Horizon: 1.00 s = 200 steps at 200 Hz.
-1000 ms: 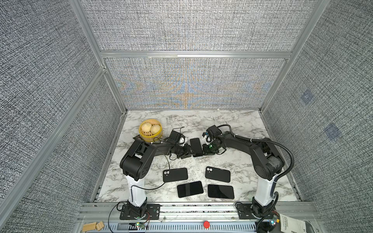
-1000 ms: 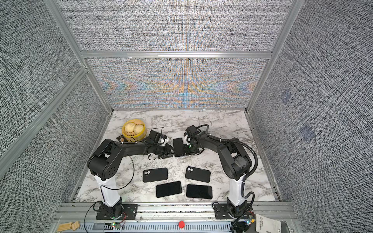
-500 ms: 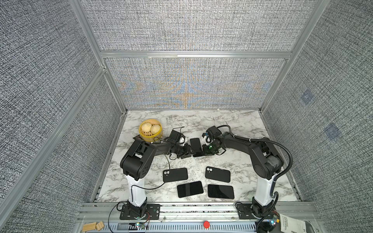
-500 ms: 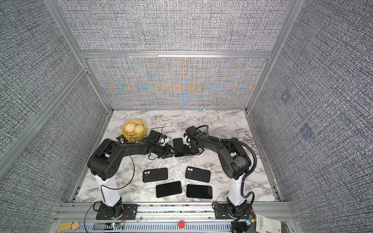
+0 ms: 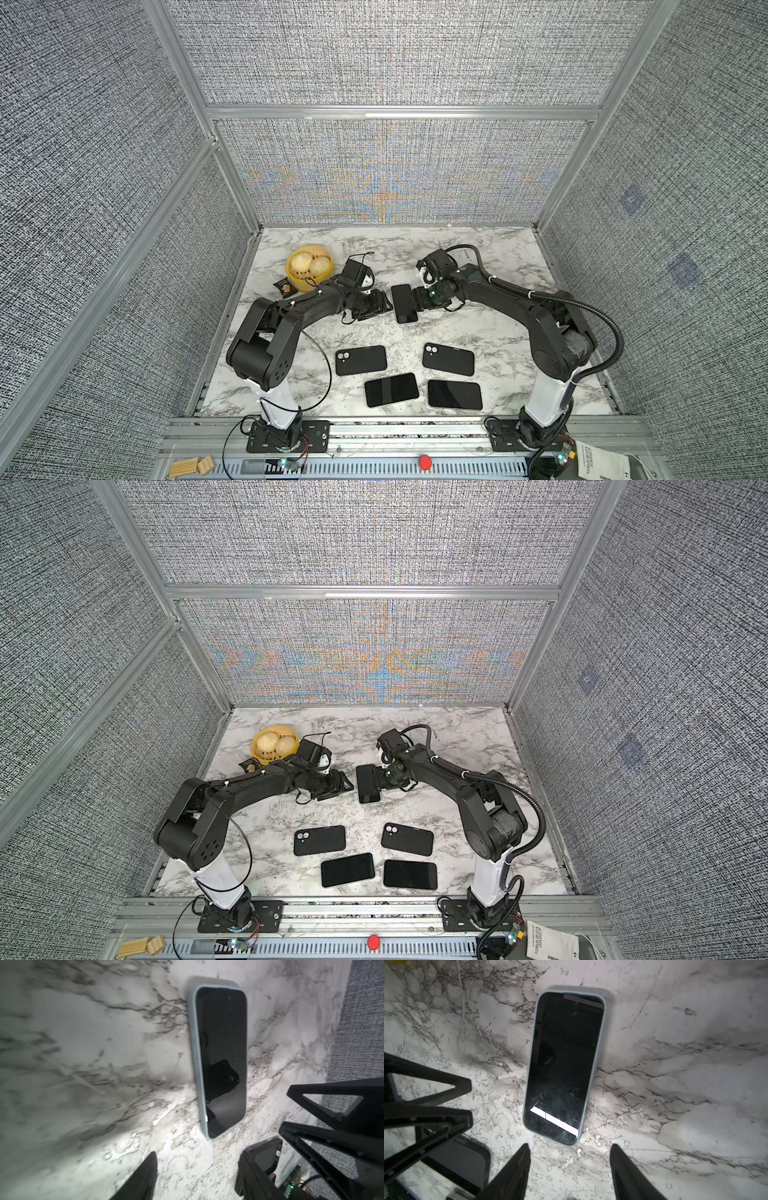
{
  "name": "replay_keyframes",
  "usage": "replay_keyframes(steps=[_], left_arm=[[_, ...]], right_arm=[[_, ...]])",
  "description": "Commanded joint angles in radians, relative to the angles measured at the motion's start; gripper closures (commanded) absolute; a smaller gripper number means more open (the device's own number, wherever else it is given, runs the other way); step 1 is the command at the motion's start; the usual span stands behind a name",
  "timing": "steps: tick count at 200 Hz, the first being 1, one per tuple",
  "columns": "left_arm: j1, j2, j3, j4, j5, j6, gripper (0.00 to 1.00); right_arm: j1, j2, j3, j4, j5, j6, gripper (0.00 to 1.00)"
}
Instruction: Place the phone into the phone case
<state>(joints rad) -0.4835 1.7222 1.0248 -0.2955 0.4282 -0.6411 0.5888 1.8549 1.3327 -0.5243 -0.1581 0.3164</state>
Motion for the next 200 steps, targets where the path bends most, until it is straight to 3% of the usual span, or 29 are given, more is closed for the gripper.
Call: replay_keyframes(steps=[1,36,60,69,200], left_arm=[[0.012,-0.042,-0.020,-0.085,-0.084,0.049,0.26],[0.024,-0.104,-0.077,-0.074,-0.106,0.058,0.14],[0.024,-0.121,-0.108,-0.066,-0.112,0.055,0.07],[0.024,-0.121,-0.115,-0.066,-0.117,0.057,0.02],[0.031,-0.122,-0.166,-0.053,-0.121,0.054,0.02]], right_arm=[[0.020,0.026,0.038,0.002,0.063,0.031,0.32],[0.055,0.093,0.111,-0.032,0.133,0.037,0.23],[0.071,0.122,0.131,-0.037,0.160,0.044,0.01],[0.075,0.135,0.140,-0.041,0.167,0.049,0.01],[0.127,0.303,0.309,-0.184,0.294,0.080,0.05]])
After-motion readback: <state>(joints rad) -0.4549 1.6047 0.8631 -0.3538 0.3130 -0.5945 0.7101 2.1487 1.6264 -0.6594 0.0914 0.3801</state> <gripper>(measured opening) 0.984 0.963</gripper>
